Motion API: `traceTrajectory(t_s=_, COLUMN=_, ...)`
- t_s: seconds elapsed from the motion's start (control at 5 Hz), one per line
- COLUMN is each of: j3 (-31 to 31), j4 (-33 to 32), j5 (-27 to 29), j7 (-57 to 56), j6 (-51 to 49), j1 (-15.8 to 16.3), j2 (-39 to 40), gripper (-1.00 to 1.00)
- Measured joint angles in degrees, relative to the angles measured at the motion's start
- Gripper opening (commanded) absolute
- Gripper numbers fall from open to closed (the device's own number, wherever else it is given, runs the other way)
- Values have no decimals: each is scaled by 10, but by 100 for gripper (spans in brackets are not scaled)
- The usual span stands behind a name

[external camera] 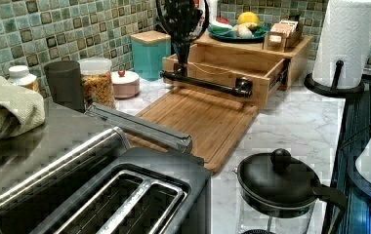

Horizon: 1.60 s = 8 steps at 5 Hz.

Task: Close the drawer.

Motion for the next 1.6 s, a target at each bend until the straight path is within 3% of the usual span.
traceTrajectory(t_s=0.4, j3=0, j4=-40, j5=-21, j7=-41, j6=29, j1=0, j2=36, gripper=-100)
traceTrajectory(t_s=1.0, j3=-5, j4=-63, j5=-76, j7=-125, j6=182, j1=-11, j2=57, gripper=-100)
traceTrajectory(t_s=1.4, j3=-30, j4=-63, j5=-78, j7=-147, j6=198, j1=-16, j2=65, gripper=-100)
traceTrajectory(t_s=1.6, j3=-36, j4=-62, j5=-45, j7=-165, j6=205, j1=-26, j2=75, gripper=-100)
